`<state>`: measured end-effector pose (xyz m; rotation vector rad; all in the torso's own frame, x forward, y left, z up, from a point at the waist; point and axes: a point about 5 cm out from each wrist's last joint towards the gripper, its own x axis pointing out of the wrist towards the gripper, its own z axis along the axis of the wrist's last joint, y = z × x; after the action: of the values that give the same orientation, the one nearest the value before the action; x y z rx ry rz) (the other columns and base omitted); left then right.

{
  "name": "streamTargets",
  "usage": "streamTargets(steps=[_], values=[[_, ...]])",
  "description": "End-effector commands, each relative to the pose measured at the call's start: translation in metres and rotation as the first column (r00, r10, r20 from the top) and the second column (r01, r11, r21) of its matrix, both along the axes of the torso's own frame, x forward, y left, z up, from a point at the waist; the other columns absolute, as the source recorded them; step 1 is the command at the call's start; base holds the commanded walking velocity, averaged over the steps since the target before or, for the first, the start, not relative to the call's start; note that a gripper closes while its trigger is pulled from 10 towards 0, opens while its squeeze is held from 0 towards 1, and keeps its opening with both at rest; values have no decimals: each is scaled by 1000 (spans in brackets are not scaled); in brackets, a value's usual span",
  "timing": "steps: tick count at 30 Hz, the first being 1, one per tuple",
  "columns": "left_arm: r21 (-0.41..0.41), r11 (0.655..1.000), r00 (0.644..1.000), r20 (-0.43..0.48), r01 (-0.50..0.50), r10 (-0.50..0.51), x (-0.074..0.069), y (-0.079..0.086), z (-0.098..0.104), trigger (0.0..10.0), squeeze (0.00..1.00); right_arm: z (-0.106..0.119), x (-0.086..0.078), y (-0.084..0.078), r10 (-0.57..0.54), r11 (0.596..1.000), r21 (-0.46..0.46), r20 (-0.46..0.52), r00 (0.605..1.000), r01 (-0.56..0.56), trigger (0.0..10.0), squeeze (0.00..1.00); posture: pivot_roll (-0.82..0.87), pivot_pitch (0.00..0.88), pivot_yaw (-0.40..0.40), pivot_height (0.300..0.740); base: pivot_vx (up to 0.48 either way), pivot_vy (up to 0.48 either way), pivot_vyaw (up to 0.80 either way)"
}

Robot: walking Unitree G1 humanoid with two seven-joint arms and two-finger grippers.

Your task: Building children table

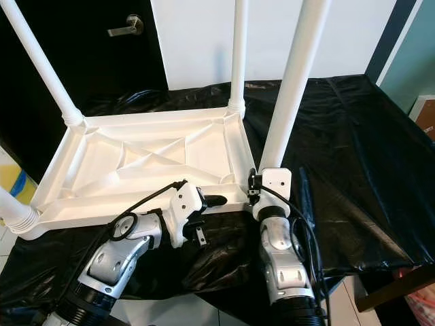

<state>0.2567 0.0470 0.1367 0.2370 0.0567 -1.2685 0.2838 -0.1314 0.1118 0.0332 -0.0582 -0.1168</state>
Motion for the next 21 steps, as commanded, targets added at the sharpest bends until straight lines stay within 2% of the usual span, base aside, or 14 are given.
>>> streamTargets(steps=[1, 9, 10, 11, 17, 21], values=[[-4, 997, 997, 22, -72, 72, 6, 2, 1, 10000, 0, -18, -4, -4, -71, 997, 16, -98, 993, 73, 10000, 0, -137, 0, 28, 740, 0, 0, 0], [-5, 998, 998, 22, -66, 66, 4, 1, 0, 10000, 0, -17, -3, -3, -68, 998, -15, -83, 994, 67, 10000, 0, -132, 0, 26, 740, 0, 0, 0], [-4, 998, 998, 22, -62, 63, 2, 0, -1, 10000, 0, -15, -2, -2, -53, 998, -16, -67, 996, 52, 10000, 133, -132, 0, 26, 740, 0, 0, 0], [-4, 998, 998, 21, -62, 62, 2, 0, -1, 10000, 0, -13, -2, 0, -25, 1000, -3, -51, 998, 25, 10000, 1000, -131, 0, 25, 740, 0, 0, 0], [-6, 998, 998, 21, -63, 63, 1, 0, -1, 10000, 0, -10, -2, 0, 12, 1000, 12, -21, 1000, -11, 10000, 1000, -129, 0, 21, 740, 0, 0, 0], [-9, 998, 997, 22, -67, 67, 1, -1, -1, 10000, 0, -8, -2, -8, 54, 999, 5, -3, 999, -54, 10000, 1000, -130, 0, 19, 740, 0, 0, 0]])
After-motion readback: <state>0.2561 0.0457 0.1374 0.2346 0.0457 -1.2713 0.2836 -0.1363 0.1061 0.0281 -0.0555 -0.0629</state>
